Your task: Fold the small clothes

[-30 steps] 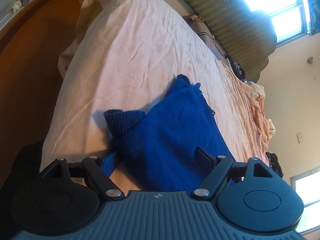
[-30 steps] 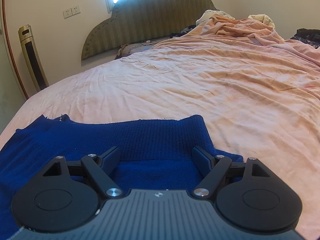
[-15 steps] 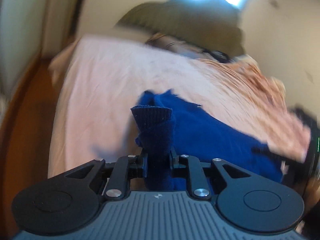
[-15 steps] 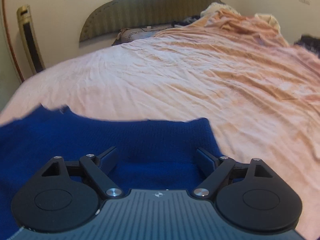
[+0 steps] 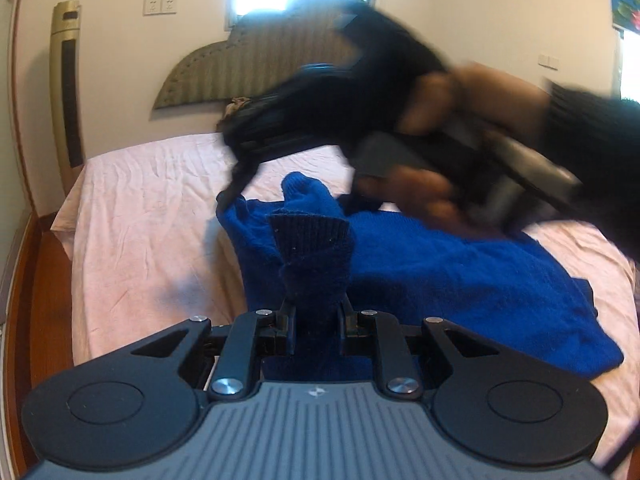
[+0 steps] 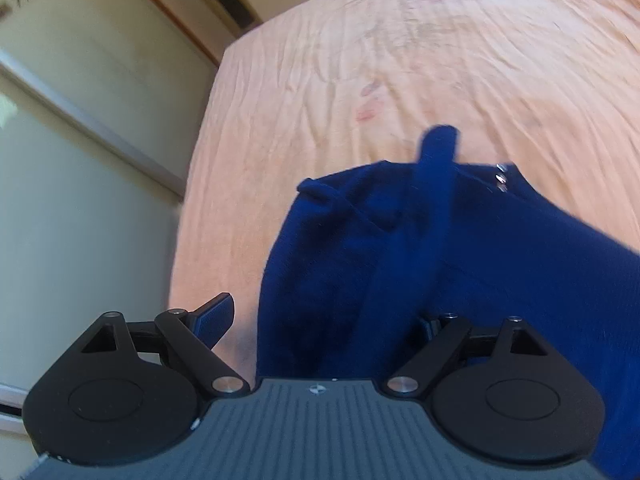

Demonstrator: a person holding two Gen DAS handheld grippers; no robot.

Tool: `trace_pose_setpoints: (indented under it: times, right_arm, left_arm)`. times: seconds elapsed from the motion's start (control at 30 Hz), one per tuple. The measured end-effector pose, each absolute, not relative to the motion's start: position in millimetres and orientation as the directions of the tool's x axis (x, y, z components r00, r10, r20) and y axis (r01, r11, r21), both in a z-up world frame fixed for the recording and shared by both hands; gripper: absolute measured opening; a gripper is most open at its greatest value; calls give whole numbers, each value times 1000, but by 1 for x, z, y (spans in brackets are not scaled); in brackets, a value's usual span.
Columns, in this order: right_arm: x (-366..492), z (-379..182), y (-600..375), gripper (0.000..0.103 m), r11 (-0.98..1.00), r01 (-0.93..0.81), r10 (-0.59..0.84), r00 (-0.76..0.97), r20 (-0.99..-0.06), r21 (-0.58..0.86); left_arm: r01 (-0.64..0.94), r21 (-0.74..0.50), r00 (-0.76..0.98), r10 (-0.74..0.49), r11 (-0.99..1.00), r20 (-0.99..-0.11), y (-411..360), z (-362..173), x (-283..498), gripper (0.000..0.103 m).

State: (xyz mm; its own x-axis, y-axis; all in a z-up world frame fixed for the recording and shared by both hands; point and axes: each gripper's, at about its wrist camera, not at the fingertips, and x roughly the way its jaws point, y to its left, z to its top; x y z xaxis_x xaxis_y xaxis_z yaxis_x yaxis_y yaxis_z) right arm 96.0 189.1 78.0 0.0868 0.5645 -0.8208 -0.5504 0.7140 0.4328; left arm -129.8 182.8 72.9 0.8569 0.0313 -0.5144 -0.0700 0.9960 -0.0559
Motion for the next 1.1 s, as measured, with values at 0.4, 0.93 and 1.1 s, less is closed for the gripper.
trace_pose_setpoints:
  times: [0.4,0.93,1.1]
  right_arm:
    - [79,69,262,21,636,-771,234,217,-948,-20]
    - [86,114,-84,11,794,-518,539,359,-762,317]
    - [71,62,-137,14,832,-417,533,417,-736,366]
  left_arm:
    - [-55,-40,857,27,998,-514,171,68,-127,18]
    - [340,124,861,-255,932,-440,6,85,-128,18]
    - [437,154,779,-287,886,-558,-40,48,-118,18]
